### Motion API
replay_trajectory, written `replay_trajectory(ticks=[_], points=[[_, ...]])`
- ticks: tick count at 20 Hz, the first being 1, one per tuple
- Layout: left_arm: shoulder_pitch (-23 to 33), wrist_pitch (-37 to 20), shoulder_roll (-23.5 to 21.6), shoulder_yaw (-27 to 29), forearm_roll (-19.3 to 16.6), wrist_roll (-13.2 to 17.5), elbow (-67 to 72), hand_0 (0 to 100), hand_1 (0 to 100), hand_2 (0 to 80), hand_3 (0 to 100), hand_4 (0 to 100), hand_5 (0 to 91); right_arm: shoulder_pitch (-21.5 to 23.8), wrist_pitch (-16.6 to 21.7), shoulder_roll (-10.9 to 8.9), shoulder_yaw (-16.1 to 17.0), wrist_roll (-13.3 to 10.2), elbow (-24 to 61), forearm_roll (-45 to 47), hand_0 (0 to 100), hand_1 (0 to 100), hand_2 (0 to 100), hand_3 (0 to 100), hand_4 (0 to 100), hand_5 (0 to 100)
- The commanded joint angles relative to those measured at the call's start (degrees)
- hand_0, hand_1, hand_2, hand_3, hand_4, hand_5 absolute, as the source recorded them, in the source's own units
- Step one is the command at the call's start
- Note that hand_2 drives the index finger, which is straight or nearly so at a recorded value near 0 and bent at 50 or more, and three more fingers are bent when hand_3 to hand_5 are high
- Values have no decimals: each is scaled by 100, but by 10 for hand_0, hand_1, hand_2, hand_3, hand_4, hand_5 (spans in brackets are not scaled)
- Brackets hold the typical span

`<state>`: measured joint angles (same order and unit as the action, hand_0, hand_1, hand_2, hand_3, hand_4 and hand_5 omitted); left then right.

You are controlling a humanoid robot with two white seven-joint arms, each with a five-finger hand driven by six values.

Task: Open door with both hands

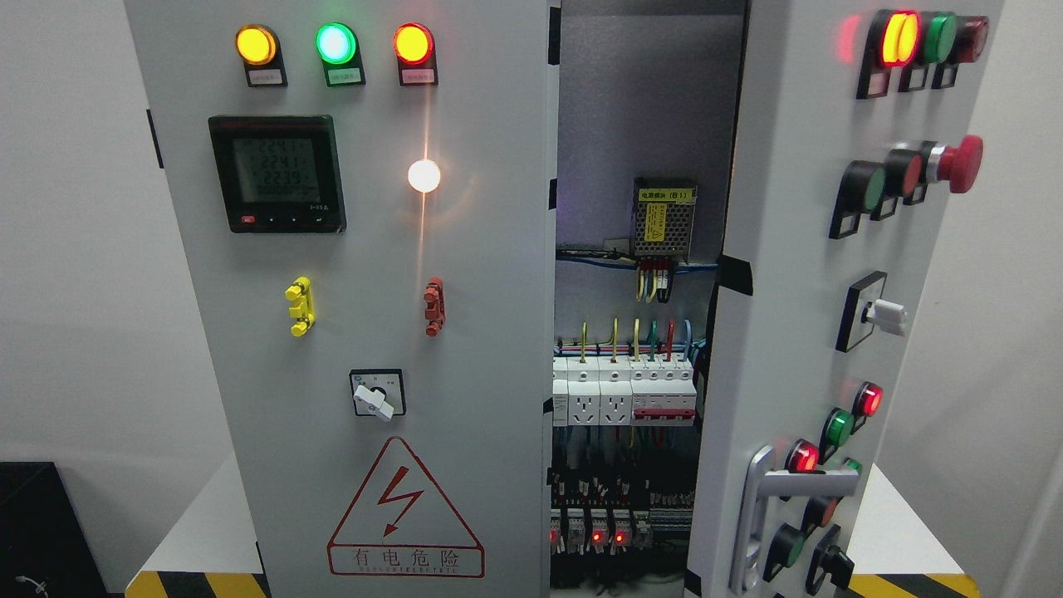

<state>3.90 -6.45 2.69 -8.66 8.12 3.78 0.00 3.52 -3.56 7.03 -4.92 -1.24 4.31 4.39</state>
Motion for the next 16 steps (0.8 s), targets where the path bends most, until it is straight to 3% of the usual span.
replay_trajectory(ticks=[1,9,16], points=[[-3,-6,-5,5,5,0,-105,0,0,0,0,0,0,0,-5,0,0,1,0,0,0,0,0,0,0,0],[58,-6,-67,5,5,0,-184,0,0,0,0,0,0,0,-5,0,0,1,0,0,0,0,0,0,0,0],[445,-14,-259,14,31,0,-1519,0,0,0,0,0,0,0,-5,0,0,1,0,0,0,0,0,0,0,0]])
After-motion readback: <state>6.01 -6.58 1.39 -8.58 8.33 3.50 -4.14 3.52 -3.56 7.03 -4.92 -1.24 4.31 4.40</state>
